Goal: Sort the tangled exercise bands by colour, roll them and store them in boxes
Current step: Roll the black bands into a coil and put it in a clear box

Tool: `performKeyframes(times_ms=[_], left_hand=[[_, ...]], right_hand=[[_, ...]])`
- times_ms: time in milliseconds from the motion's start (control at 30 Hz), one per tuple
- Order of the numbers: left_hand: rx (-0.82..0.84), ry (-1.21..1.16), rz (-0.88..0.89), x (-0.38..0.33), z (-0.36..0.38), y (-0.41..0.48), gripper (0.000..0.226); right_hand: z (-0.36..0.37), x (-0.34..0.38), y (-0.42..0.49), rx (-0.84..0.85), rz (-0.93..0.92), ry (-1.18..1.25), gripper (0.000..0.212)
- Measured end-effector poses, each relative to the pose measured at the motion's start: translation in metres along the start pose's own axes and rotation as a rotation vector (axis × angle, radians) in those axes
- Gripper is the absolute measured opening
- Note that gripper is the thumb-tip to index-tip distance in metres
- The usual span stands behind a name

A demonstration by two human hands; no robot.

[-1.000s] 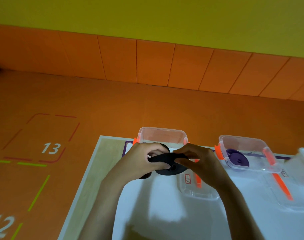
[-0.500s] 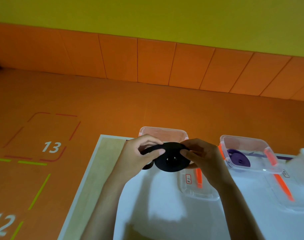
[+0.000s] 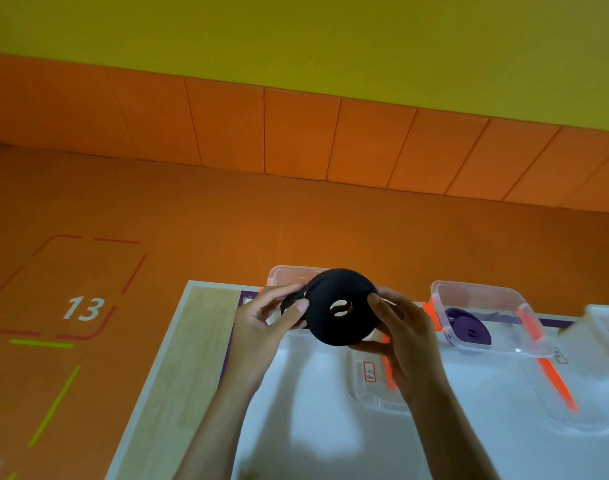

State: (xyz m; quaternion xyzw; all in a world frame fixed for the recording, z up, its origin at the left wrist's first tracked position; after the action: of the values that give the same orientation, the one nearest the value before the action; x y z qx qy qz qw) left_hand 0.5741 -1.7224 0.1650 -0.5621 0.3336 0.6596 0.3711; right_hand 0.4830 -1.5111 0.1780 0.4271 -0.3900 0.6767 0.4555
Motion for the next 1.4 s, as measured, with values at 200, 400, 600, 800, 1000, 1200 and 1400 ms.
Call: performKeyframes(times_ms=[200, 400, 600, 800, 1000, 1200, 1400], left_hand=[[-0.135, -0.042, -0.045, 0.022, 0.010, -0.002, 0.028], [-0.180, -0.042, -0.110, 0.040, 0.017, 0.002, 0.034], [-0.045, -0.080, -0.120, 0.050, 0.027, 0.003, 0.040], [0.001, -0.078, -0.123, 0.055, 0.033, 0.003, 0.031], [-0.033, -0.065, -0.124, 0.056, 0.032, 0.005, 0.029], [-0.105, -0.111, -0.050, 0.055, 0.028, 0.004, 0.030], [-0.103, -0.245, -0.059, 0.051, 0.029, 0.000, 0.037]], right_hand=[[0.001, -0.018, -0.005, -0.104, 0.056, 0.067, 0.038], [-0.009, -0.027, -0.013, -0.175, 0.094, 0.038, 0.039], [-0.020, -0.030, -0.017, -0.239, 0.099, 0.004, 0.036], [-0.026, -0.030, -0.019, -0.264, 0.091, -0.040, 0.024], [-0.027, -0.026, -0.018, -0.272, 0.069, -0.057, 0.041], [-0.027, -0.018, -0.016, -0.262, 0.058, -0.067, 0.044], [-0.022, -0.009, -0.017, -0.246, -0.018, -0.122, 0.035]])
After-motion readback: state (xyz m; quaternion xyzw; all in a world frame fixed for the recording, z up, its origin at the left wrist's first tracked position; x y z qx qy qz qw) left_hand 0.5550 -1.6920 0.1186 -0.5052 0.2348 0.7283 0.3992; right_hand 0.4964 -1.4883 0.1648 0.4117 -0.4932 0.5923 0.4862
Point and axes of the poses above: each hand's wrist, its own y-axis towards the middle knuckle, its own z-axis out of the palm, x = y × z, the point moved 4 cm from there along y, towards the middle knuckle, and after that the axes turned 7 degrees about y, right-handed, at the moved point
